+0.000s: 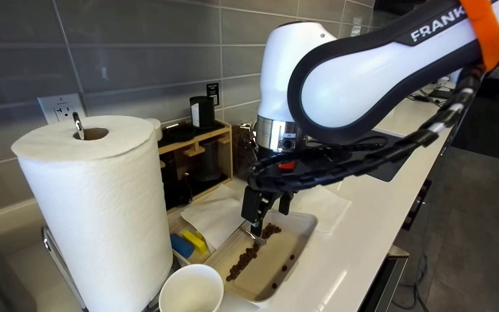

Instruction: Put the spoon on the paper towel

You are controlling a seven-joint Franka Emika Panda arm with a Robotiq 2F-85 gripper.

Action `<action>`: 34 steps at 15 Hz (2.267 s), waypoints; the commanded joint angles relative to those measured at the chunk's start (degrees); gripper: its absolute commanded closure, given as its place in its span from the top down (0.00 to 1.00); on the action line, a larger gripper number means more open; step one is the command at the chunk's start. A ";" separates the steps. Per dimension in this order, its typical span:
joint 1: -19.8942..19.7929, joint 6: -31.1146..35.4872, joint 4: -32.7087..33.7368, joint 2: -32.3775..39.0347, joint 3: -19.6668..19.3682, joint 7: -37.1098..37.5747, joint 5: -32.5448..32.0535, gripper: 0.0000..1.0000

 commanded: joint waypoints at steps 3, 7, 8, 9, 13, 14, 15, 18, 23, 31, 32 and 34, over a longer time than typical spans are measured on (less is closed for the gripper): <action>1.48 2.13 1.76 3.89 -1.00 6.01 -5.70 1.00; 2.02 3.35 3.75 6.44 -1.69 8.79 -8.92 1.00; 2.23 3.81 4.19 7.00 -1.84 9.21 -9.48 1.00; 2.44 4.44 4.75 7.71 -1.96 9.35 -9.86 1.00; 3.21 7.14 5.97 10.19 -2.10 7.36 -10.00 0.99; 3.31 7.56 5.89 10.54 -2.20 7.37 -9.77 0.94; 3.43 8.17 5.81 10.95 -2.28 7.38 -9.56 0.91; 3.80 8.94 5.62 11.91 -2.72 7.61 -9.61 0.74; 4.69 9.22 5.67 12.72 -4.01 8.37 -11.44 0.54; 5.45 9.29 5.80 13.04 -4.72 8.32 -13.42 0.13; 5.51 9.20 5.85 13.04 -4.71 8.27 -13.55 0.04; 5.64 8.98 5.85 12.89 -4.77 8.32 -13.75 0.05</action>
